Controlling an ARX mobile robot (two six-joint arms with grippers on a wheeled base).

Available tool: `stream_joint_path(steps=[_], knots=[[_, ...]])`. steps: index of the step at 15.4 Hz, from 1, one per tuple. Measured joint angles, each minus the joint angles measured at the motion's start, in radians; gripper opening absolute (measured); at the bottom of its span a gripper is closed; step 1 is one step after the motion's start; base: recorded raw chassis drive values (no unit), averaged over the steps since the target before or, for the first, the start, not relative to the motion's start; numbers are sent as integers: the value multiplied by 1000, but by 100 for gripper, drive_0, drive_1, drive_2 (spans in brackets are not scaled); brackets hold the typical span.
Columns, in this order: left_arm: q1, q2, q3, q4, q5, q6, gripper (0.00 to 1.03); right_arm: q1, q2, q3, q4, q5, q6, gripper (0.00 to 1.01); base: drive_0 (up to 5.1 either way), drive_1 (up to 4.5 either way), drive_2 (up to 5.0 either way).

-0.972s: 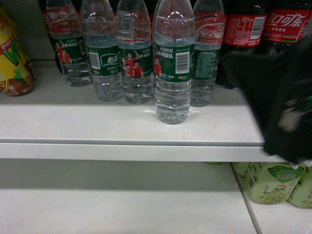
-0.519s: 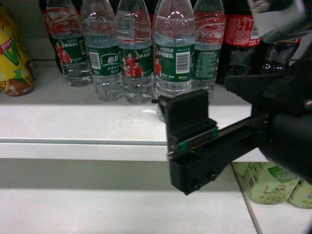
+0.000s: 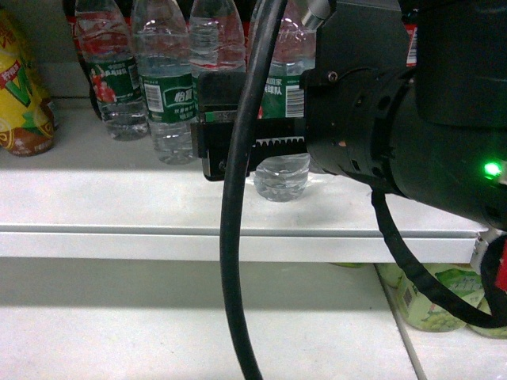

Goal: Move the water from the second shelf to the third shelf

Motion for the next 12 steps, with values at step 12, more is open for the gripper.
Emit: stream_joint_path(steps=[12], knots=[[0,0,0,0,0,0,98,-37,192,251,-107,126,-2,92,0,0,0]])
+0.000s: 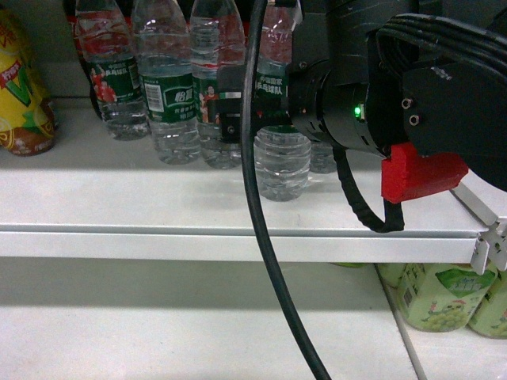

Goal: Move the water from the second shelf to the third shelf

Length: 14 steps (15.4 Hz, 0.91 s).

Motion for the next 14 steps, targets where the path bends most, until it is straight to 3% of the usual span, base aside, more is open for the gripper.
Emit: stream_joint_path(steps=[4,8,12,13,14], knots=[[0,0,0,0,0,0,98,9,-50,-73,35,-6,-1,48,0,0,0],[0,0,0,0,0,0,98,21,-146,-212,89,-16,4,40,0,0,0],[0,0,0,0,0,0,98,-4,-299,-400,123,-73,0,40,0,0,0],[0,0,0,0,0,0,98,-29,-340,-447,133,-79,-9,40,0,0,0],[0,0,0,0,0,0,98,-142,-476,-578,144,-93,-41,40,0,0,0]])
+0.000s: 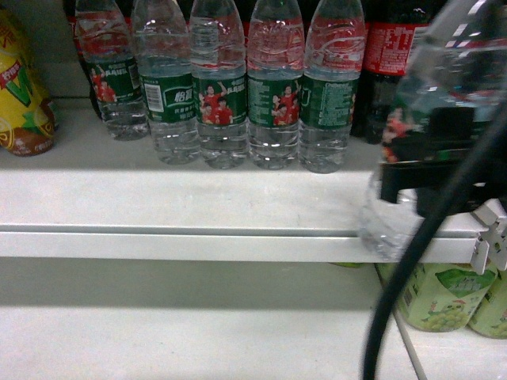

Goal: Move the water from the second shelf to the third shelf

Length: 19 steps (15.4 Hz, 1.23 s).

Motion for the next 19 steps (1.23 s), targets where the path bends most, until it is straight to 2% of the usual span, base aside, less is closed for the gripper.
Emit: stream_joint_path(steps=[1,5,9,13,19], knots=[[0,0,0,0,0,0,98,-33,-44,-32,0,-9,-8,40,0,0,0],[0,0,0,0,0,0,98,-179,-299,-185,-47,-121,-25,40,0,0,0],[0,0,0,0,0,0,98,-312,-636,-302,-236,-224,-34,40,0,0,0],[0,0,0,0,0,0,98,-378,-805,-338,-345,-268,-58,40,0,0,0],[0,0,0,0,0,0,98,-382,-808,-344,-345,-269,-67,40,0,0,0]])
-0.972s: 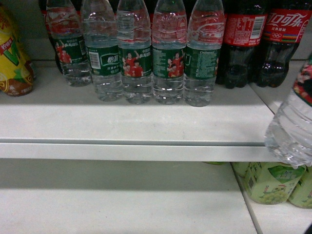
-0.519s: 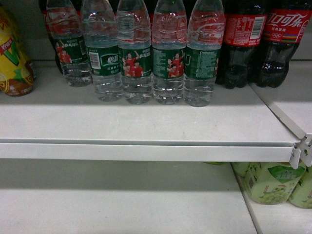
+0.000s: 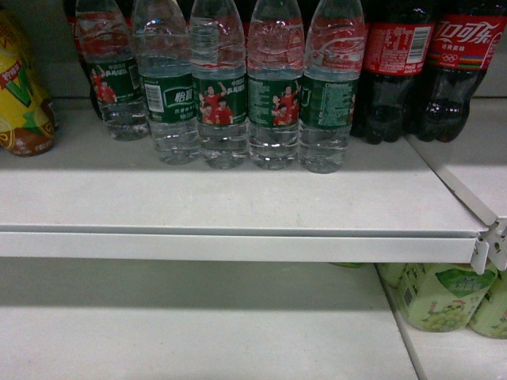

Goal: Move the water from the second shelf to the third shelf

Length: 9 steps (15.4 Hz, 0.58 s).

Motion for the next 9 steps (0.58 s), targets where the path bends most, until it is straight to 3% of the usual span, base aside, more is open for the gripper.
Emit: stream_joint_path(steps=[9], knots=[[0,0,0,0,1,0,98,0,0,-6,1,0,-5,39,0,0,0]])
